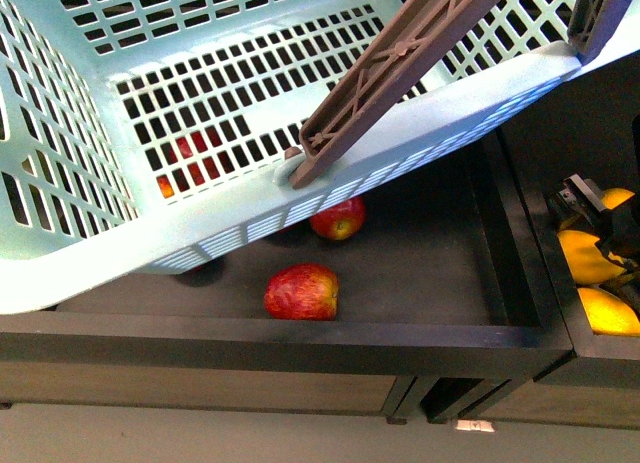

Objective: Pick lemon and mango into basket

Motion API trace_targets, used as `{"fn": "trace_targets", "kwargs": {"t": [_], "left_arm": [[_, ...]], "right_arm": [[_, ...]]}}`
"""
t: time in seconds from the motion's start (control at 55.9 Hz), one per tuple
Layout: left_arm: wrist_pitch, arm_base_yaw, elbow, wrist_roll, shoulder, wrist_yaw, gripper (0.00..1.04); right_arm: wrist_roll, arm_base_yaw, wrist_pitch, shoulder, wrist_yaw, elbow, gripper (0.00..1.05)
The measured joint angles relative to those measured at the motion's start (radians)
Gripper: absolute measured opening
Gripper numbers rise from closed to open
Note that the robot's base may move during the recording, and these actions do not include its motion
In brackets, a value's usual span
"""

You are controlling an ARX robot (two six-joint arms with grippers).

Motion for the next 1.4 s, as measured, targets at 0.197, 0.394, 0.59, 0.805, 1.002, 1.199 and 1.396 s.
{"fn": "trace_targets", "kwargs": {"t": [0.197,0.394,0.59,0.805,1.002,1.199,1.396], "left_arm": [[0.000,0.000,0.000,0.000,0.000,0.000,0.04],[0.000,0.000,0.000,0.000,0.000,0.000,0.04],[0.000,0.000,0.000,0.000,0.000,0.000,0.04],[0.000,0.000,0.000,0.000,0.000,0.000,0.04],[0.000,0.000,0.000,0.000,0.000,0.000,0.04],[0.000,0.000,0.000,0.000,0.000,0.000,0.04],[0.000,0.000,0.000,0.000,0.000,0.000,0.04]], "right_arm": [[-0.035,-0.016,0.050,-0.029,-0.021,-0.063,0.80],[-0.107,-0.063,0.109,-0.132,-0.059,-0.179,0.80],[-0.347,-0.141,0.223,-0.442,-0.130,-0.379,0.80],[-0.623,-0.179,0.183,-0.881,-0.346,-0.564,0.80],[-0.677,-0.158,0.106,-1.218,-0.471,-0.602,0.80],[-0.662,-0.034,0.056,-1.466,-0.478,-0.603,0.80],[-0.653,0.236,0.087,-1.481,-0.357,-0.627,0.80]]}}
